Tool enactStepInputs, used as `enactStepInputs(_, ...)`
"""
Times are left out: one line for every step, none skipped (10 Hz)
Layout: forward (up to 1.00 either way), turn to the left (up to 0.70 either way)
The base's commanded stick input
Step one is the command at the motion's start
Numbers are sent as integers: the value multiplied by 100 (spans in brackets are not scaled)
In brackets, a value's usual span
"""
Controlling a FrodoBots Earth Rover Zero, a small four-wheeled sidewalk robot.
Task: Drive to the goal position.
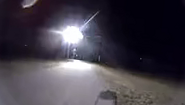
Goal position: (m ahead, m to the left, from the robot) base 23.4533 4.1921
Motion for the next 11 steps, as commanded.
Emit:
enactStepInputs(100,0)
enactStepInputs(100,0)
enactStepInputs(100,0)
enactStepInputs(100,0)
enactStepInputs(100,0)
enactStepInputs(100,0)
enactStepInputs(100,0)
enactStepInputs(100,0)
enactStepInputs(100,0)
enactStepInputs(100,0)
enactStepInputs(100,0)
